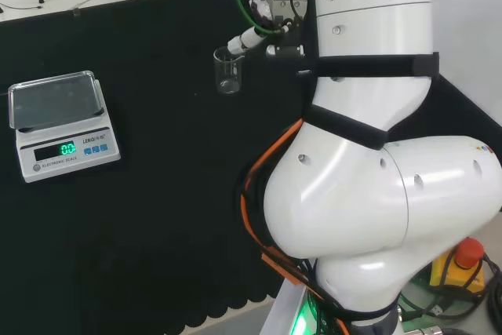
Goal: Pick up the beaker.
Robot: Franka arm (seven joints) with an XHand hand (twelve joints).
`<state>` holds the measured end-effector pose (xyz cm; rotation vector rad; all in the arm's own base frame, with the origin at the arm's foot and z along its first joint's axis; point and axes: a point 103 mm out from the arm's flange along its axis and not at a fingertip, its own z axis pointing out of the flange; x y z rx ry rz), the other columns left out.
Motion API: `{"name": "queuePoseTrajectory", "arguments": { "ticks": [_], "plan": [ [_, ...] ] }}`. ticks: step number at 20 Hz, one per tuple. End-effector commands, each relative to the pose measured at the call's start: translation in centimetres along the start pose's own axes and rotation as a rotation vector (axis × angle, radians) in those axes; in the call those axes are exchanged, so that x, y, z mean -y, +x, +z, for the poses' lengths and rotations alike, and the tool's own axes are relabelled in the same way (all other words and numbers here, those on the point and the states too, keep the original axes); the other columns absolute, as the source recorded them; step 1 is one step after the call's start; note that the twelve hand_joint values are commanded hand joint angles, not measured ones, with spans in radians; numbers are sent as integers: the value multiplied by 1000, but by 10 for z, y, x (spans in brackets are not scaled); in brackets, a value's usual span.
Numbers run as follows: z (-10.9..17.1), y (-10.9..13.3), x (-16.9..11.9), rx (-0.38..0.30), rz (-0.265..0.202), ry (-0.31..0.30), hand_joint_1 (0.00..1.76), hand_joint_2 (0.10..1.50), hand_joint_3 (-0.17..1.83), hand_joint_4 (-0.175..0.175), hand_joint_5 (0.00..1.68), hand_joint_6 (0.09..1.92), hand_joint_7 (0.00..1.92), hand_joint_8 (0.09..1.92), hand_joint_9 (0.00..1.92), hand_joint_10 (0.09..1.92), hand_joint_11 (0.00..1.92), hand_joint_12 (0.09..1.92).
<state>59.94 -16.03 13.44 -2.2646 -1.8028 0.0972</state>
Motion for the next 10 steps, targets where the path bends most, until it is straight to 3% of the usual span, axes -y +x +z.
{"name": "queuePoseTrajectory", "arguments": {
  "ticks": [1, 6, 10],
  "plan": [
    [27, 39, 5, -34, -124, 124, 550, 684, 124, 42, 17, 87, 65, 711, 111, 905, 0, 1454],
    [4, 51, 15, -44, -171, 100, 538, 683, 120, 43, 34, 87, 103, 719, 124, 908, 0, 1453],
    [-5, 47, 22, -36, -169, 104, 531, 684, 117, 44, 40, 87, 116, 719, 133, 909, 0, 1453]
  ]
}}
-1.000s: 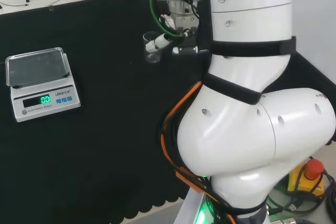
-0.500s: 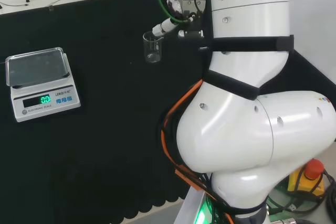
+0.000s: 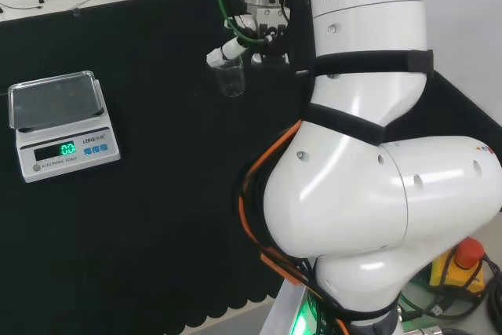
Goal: Pick up the beaker.
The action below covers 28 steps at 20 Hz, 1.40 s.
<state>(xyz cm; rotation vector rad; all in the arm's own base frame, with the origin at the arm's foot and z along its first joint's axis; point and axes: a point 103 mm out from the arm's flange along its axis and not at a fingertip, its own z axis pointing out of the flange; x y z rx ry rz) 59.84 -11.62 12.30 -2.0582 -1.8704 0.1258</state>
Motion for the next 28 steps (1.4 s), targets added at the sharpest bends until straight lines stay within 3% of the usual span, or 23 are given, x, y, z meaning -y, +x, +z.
{"name": "queuePoseTrajectory", "arguments": {
  "ticks": [1, 6, 13, 16, 19, 21, 22, 24, 26, 28],
  "plan": [
    [-24, 8, 18, -2, -41, -2, 528, 684, 117, 44, 41, 87, 121, 719, 136, 909, 0, 1453],
    [-18, 12, 25, 21, -59, 43, 522, 685, 113, 46, 54, 87, 160, 726, 157, 910, 0, 1454],
    [27, -4, 13, 63, 22, 134, 524, 684, 108, 53, 67, 87, 161, 718, 163, 905, 0, 1456],
    [36, -7, 13, 82, 34, 146, 546, 682, 105, 61, 85, 87, 158, 714, 162, 901, 0, 1456],
    [40, -5, 16, 114, 30, 64, 737, 679, 109, 84, 288, 87, 281, 720, 292, 867, 0, 1541],
    [40, 0, 19, 117, 28, -62, 928, 660, 234, 118, 610, 490, 621, 799, 704, 752, 346, 1442],
    [39, 2, 20, 118, 29, -96, 988, 620, 359, 137, 732, 691, 774, 847, 877, 707, 524, 1364],
    [40, 5, 20, 118, 34, -142, 1052, 549, 566, 162, 878, 882, 975, 887, 1089, 653, 753, 1250],
    [41, 7, 19, 113, 44, -168, 1091, 655, 573, 173, 1104, 787, 1094, 887, 1211, 626, 894, 1178],
    [43, 7, 18, 108, 49, -181, 1111, 704, 539, 175, 1217, 680, 1156, 869, 1286, 590, 981, 1117]
  ]
}}
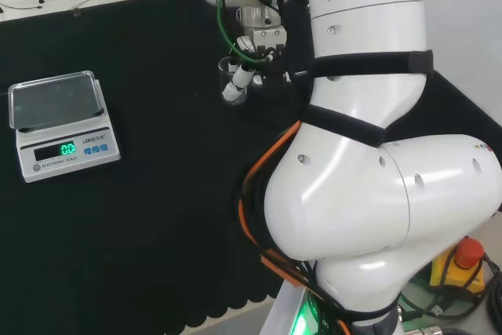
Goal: Pick up the beaker.
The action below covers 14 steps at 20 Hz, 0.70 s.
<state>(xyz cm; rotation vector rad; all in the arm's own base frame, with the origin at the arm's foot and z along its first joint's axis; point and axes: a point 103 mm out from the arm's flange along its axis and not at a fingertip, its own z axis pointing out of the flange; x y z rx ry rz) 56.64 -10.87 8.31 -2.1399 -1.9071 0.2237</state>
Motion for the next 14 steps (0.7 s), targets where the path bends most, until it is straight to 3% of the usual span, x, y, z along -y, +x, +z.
{"name": "queuePoseTrajectory", "arguments": {
  "ticks": [1, 9, 14],
  "plan": [
    [-6, 10, 0, 0, 26, -157, 1117, 708, 536, 175, 1247, 644, 1175, 862, 1311, 573, 1009, 1096],
    [-49, 24, 13, -10, 9, -200, 1128, 690, 560, 175, 1295, 586, 1226, 850, 1354, 540, 1054, 1061],
    [-89, 66, 29, 9, -48, -247, 1128, 688, 564, 175, 1296, 585, 1228, 850, 1356, 539, 1049, 1061]
  ]
}}
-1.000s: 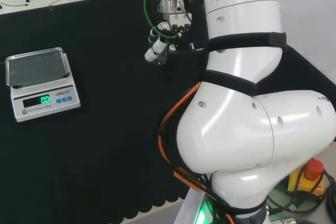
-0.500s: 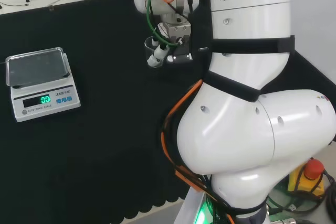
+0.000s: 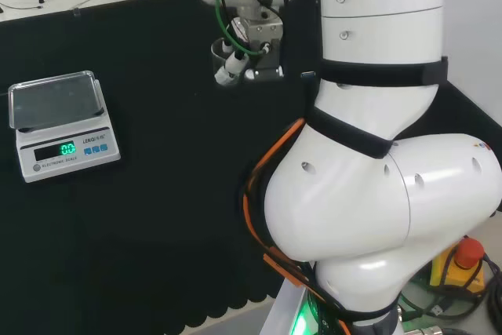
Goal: Pick up the beaker.
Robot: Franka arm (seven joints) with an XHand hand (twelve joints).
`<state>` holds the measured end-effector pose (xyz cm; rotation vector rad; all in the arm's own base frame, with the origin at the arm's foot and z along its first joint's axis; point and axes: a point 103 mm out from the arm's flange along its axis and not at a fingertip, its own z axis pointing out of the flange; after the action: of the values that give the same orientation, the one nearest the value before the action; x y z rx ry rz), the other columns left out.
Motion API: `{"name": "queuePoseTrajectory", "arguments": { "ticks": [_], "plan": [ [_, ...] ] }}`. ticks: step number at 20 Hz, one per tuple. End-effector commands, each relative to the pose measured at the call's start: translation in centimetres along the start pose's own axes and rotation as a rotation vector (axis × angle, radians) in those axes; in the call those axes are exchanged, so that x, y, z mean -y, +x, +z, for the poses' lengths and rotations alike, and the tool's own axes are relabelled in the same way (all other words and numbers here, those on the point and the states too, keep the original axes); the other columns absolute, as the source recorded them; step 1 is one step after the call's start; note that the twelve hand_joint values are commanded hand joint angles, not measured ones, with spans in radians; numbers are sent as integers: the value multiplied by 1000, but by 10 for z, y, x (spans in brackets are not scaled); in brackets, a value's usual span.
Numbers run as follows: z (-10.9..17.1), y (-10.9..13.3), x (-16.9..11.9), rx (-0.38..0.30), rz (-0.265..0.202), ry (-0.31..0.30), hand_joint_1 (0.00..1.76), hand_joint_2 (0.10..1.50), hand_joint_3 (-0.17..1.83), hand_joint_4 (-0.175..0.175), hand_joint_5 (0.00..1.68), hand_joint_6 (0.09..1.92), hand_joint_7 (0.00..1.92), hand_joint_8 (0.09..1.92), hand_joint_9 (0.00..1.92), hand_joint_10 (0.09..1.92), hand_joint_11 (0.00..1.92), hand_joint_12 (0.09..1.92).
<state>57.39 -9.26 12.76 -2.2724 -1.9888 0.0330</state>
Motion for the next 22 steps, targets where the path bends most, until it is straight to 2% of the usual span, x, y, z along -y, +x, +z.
{"name": "queuePoseTrajectory", "arguments": {
  "ticks": [1, 6, 8, 9, 12, 14, 17, 19, 20, 22],
  "plan": [
    [-56, 60, 14, 14, -74, -57, 1128, 688, 564, 175, 1296, 585, 1228, 850, 1356, 539, 1048, 1061],
    [-71, 135, 23, 26, -167, -68, 1128, 685, 568, 175, 1297, 585, 1231, 849, 1358, 538, 1045, 1063],
    [-72, 143, 29, 43, -201, -65, 1129, 683, 572, 175, 1298, 584, 1233, 848, 1359, 538, 1037, 1064],
    [-72, 155, 34, 67, -223, -62, 1129, 682, 573, 175, 1298, 584, 1233, 847, 1359, 538, 1034, 1065],
    [-66, 219, 47, 109, -280, -40, 1129, 675, 586, 175, 1300, 585, 1239, 839, 1360, 536, 1018, 1084],
    [-58, 267, 52, 105, -321, -16, 1129, 673, 589, 175, 1300, 586, 1241, 838, 1360, 536, 1013, 1087],
    [-52, 319, 57, 92, -378, -4, 1129, 673, 591, 175, 1300, 586, 1242, 837, 1360, 536, 1010, 1090],
    [-51, 346, 60, 75, -413, -8, 1129, 672, 591, 175, 1300, 587, 1243, 836, 1360, 536, 1009, 1091],
    [-50, 349, 61, 59, -444, -19, 1129, 672, 592, 175, 1300, 587, 1244, 836, 1360, 536, 1008, 1092],
    [-49, 360, 63, 50, -471, -21, 1129, 672, 592, 175, 1301, 587, 1244, 836, 1359, 536, 1007, 1093]
  ]
}}
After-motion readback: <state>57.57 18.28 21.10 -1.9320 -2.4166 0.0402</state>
